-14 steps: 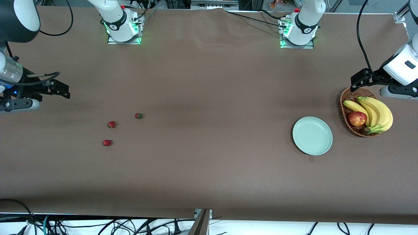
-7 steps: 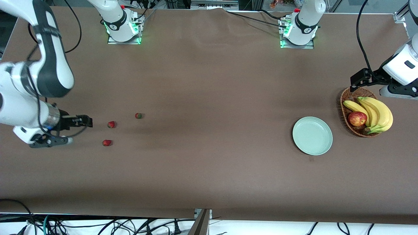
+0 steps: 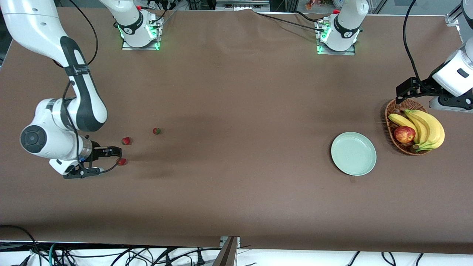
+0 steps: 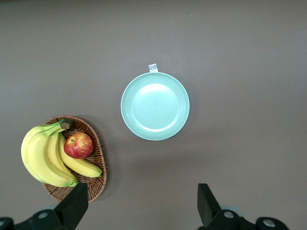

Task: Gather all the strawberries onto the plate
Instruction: 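Reach the right gripper down and grasp the nearest red strawberry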

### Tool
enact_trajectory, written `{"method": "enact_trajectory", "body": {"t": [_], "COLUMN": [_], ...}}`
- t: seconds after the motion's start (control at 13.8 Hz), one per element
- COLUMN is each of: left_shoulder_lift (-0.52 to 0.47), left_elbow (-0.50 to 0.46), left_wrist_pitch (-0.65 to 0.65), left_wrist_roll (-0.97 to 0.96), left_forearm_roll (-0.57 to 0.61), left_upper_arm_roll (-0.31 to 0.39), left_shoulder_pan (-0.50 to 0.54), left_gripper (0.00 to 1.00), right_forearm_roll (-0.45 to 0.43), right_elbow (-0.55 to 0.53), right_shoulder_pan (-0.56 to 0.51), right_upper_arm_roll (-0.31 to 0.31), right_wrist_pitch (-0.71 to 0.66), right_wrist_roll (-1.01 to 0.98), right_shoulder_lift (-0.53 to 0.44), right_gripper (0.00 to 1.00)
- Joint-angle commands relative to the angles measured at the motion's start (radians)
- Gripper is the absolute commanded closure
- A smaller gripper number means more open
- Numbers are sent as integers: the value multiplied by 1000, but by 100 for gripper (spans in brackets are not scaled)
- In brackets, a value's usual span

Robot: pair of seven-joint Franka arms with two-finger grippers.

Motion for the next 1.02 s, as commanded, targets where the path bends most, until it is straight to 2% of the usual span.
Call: {"method": "enact_trajectory", "body": {"t": [0.0, 0.22, 0.65, 0.73, 0.87, 0.94], "left_shoulder_lift": [-2, -2, -2, -2, -2, -2], "left_elbow": [15, 15, 15, 15, 15, 15], "left_wrist_pitch": [-19, -19, -19, -19, -19, -19], "left_wrist_roll": [1, -1, -4, -2, -4, -5], "left_forearm_roll": [-20, -20, -20, -20, -20, -20], "left_upper_arm_roll": [1, 0, -10, -10, -10, -11], "left_shoulder_pan": [-2, -2, -3, -2, -2, -2], "left_gripper": [0, 0, 0, 0, 0, 0], "right_forearm_roll": [7, 5, 3, 3, 3, 3], "right_elbow": [-76, -136, -138, -138, -138, -139], "right_shoulder_pan": [-4, -3, 1, 1, 1, 1], "right_upper_arm_roll": [5, 5, 5, 5, 5, 5], "right_wrist_pitch": [142, 257, 279, 288, 289, 289], "right_wrist_roll": [-4, -5, -5, -7, -18, -19], "right_shoulder_lift": [18, 44, 63, 64, 64, 64], "right_gripper": [0, 0, 0, 3, 23, 37]}}
